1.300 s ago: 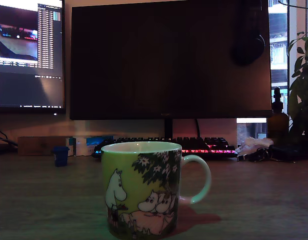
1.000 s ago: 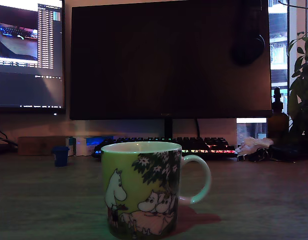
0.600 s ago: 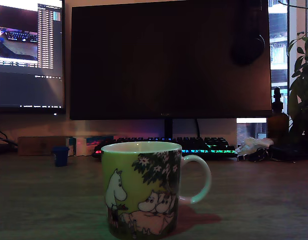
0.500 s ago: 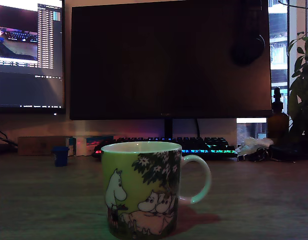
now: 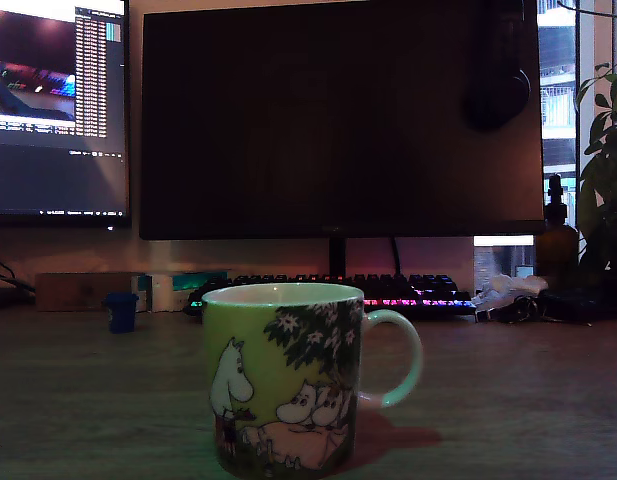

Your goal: Pick up the coffee capsules on the table and drop them inside the coffee cup

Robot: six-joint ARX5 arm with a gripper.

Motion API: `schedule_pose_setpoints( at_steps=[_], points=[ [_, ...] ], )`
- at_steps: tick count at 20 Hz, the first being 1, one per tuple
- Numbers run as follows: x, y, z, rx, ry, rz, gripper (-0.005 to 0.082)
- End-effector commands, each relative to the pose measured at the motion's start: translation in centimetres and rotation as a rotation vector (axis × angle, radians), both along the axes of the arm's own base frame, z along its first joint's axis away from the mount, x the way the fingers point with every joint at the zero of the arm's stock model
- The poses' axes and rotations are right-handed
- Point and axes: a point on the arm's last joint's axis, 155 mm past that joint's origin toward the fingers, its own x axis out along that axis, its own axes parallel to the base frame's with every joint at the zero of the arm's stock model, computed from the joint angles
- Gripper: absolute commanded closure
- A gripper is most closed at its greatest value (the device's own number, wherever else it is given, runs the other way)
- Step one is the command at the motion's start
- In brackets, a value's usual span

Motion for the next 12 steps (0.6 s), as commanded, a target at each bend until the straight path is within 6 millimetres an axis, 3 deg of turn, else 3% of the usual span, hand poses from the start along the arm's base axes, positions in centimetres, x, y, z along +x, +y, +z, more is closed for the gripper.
schedule_pose_setpoints(
  at_steps=[1, 6, 9, 12],
  points=[
    [0.9, -0.3, -0.7, -0.003, 0.021, -0.010, 0.0793],
    [3.7, -1.8, -1.4, 0.000, 0.051, -0.060, 0.0793],
    [5.5, -2.8, -2.9, 0.007, 0.090, -0.087, 0.0793],
    [7.0, -3.6, -5.7, 0.020, 0.168, -0.104, 0.0793]
  ],
)
